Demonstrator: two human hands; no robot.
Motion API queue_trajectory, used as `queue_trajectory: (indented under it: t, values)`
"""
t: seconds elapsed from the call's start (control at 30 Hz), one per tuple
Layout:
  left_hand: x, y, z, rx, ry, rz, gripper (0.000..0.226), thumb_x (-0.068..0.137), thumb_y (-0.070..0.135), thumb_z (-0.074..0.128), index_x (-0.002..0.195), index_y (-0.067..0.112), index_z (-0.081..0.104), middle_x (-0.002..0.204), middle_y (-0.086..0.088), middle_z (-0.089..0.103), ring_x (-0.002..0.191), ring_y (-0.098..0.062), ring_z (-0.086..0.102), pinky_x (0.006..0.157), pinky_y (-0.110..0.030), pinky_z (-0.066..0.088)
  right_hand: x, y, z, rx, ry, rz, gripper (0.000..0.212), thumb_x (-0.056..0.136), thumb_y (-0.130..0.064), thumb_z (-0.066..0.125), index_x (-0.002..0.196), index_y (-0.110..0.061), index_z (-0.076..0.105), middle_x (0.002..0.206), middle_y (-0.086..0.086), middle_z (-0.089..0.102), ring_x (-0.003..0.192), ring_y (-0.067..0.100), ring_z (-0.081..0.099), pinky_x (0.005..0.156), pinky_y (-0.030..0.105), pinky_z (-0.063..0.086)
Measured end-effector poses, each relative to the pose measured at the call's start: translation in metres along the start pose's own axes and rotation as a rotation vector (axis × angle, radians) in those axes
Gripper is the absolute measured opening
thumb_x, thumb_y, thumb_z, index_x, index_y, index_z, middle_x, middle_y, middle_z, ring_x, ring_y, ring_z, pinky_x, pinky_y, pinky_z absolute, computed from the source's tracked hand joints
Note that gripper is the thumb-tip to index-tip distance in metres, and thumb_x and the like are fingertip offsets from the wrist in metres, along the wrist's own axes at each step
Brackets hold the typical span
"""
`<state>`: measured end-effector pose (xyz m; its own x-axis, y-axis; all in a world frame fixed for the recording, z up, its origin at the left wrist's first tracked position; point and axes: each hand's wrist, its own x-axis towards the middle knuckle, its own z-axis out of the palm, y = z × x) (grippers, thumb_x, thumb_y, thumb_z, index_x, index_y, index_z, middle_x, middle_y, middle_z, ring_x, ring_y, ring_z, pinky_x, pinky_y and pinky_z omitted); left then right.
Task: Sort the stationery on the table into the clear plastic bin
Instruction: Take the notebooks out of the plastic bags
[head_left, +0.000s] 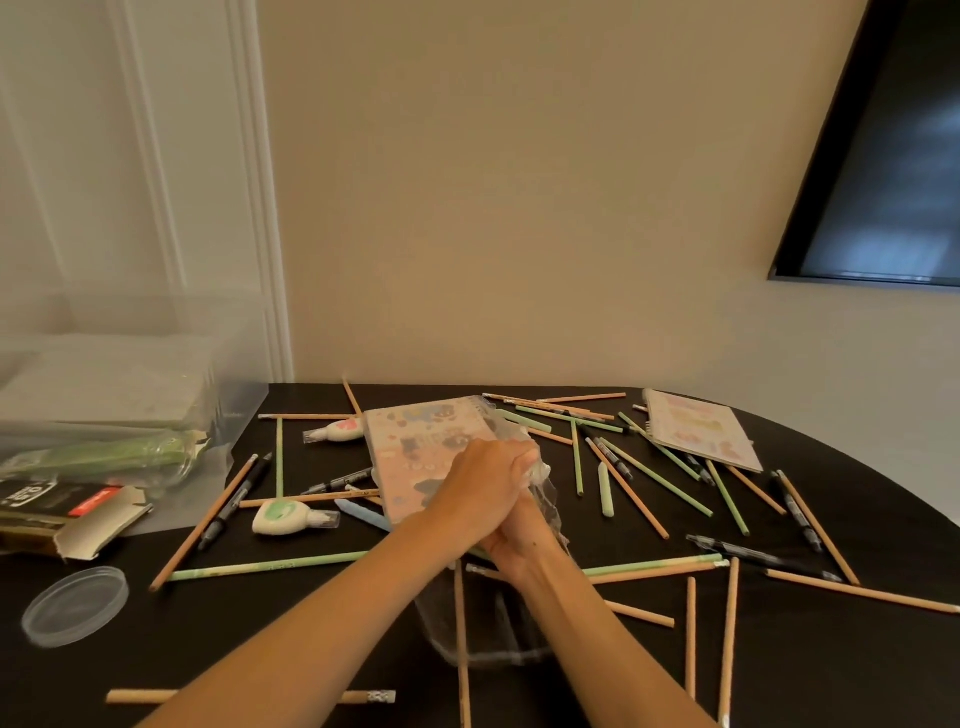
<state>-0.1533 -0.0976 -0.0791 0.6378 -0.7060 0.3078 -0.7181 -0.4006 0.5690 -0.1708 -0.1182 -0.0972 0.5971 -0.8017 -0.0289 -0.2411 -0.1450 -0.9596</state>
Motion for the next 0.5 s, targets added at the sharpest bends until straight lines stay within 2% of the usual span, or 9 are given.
queue_trajectory:
  t: [0.07, 0.1, 0.13, 0.17, 0.2, 0.27, 0.37, 0.43, 0.5]
  values:
    - [0.001, 0.000, -0.001, 0.005, -0.029, -0.002, 0.036, 0.102, 0.023, 0.032, 0.128, 0.015, 0.055, 0.128, -0.007, 0.057, 0.120, -0.019, 0.049, 0.096, -0.026, 0.032, 0.003, -0.005, -0.006, 0.163, 0.011, 0.178, 0.047, 0.094, 0.007, 0.019, 0.130, -0.001, 0.048, 0.115, 0.005, 0.059, 0.110, 0.009, 0.058, 0.102, 0.024, 0.040]
    - [0.002, -0.001, -0.003, -0.003, -0.026, -0.002, 0.036, 0.102, 0.023, 0.033, 0.126, 0.014, 0.058, 0.125, -0.008, 0.059, 0.117, -0.020, 0.050, 0.095, -0.027, 0.033, 0.005, 0.002, -0.006, 0.118, -0.018, 0.215, 0.041, 0.094, 0.007, 0.025, 0.127, 0.000, 0.048, 0.115, 0.008, 0.059, 0.110, 0.011, 0.058, 0.101, 0.026, 0.041]
    - [0.002, 0.000, -0.004, -0.015, -0.028, -0.004, 0.036, 0.102, 0.023, 0.033, 0.122, 0.013, 0.061, 0.122, -0.010, 0.060, 0.115, -0.021, 0.051, 0.093, -0.028, 0.034, 0.006, 0.003, -0.012, 0.138, -0.074, 0.303, 0.034, 0.096, 0.003, 0.029, 0.122, 0.000, 0.050, 0.106, 0.009, 0.061, 0.097, 0.009, 0.064, 0.092, 0.025, 0.048]
    - [0.002, 0.001, -0.005, -0.014, -0.036, -0.003, 0.036, 0.101, 0.023, 0.033, 0.119, 0.011, 0.062, 0.120, -0.011, 0.061, 0.112, -0.023, 0.052, 0.091, -0.030, 0.035, 0.006, 0.002, -0.018, 0.203, -0.323, 0.371, 0.027, 0.098, -0.004, 0.032, 0.113, -0.002, 0.054, 0.091, 0.007, 0.062, 0.073, 0.005, 0.067, 0.073, 0.021, 0.054]
    - [0.003, 0.002, -0.006, 0.001, -0.049, -0.003, 0.037, 0.101, 0.023, 0.033, 0.117, 0.010, 0.063, 0.118, -0.012, 0.062, 0.111, -0.024, 0.052, 0.089, -0.030, 0.035, 0.007, 0.002, -0.025, 0.140, -0.432, 0.286, 0.023, 0.100, -0.010, 0.035, 0.100, -0.004, 0.057, 0.078, 0.005, 0.060, 0.052, 0.004, 0.062, 0.053, 0.017, 0.052]
    - [0.005, 0.002, -0.007, 0.020, -0.101, -0.030, 0.037, 0.101, 0.025, 0.033, 0.113, 0.009, 0.065, 0.113, -0.012, 0.063, 0.106, -0.023, 0.054, 0.088, -0.031, 0.036, 0.012, 0.012, -0.046, 0.016, -0.463, 0.277, 0.030, 0.100, -0.018, 0.037, 0.079, -0.006, 0.054, 0.060, 0.005, 0.057, 0.034, 0.005, 0.050, 0.035, 0.014, 0.038]
    - [0.008, -0.006, -0.009, -0.072, -0.135, -0.136, 0.045, 0.099, 0.038, 0.032, 0.094, 0.006, 0.063, 0.105, -0.018, 0.065, 0.090, -0.025, 0.057, 0.081, -0.032, 0.041, 0.007, 0.016, -0.056, -0.039, -0.437, 0.300, 0.037, 0.099, -0.024, 0.035, 0.078, -0.002, 0.056, 0.054, 0.008, 0.056, 0.030, 0.006, 0.047, 0.033, 0.014, 0.034]
    - [0.008, -0.009, -0.011, -0.177, -0.110, -0.225, 0.057, 0.098, 0.045, 0.028, 0.100, -0.001, 0.061, 0.107, -0.021, 0.064, 0.094, -0.031, 0.060, 0.086, -0.035, 0.046, 0.002, 0.012, -0.065, -0.025, -0.532, 0.351, 0.033, 0.100, -0.022, 0.037, 0.099, 0.002, 0.058, 0.064, 0.013, 0.060, 0.035, 0.008, 0.054, 0.037, 0.015, 0.042]
    - [0.014, -0.004, -0.010, -0.169, -0.090, -0.253, 0.055, 0.100, 0.040, 0.027, 0.109, -0.004, 0.060, 0.111, -0.021, 0.063, 0.104, -0.034, 0.058, 0.089, -0.036, 0.044, 0.001, 0.011, -0.084, -0.025, -0.609, 0.348, 0.030, 0.100, -0.021, 0.040, 0.111, 0.002, 0.056, 0.075, 0.016, 0.064, 0.043, 0.009, 0.061, 0.043, 0.015, 0.048]
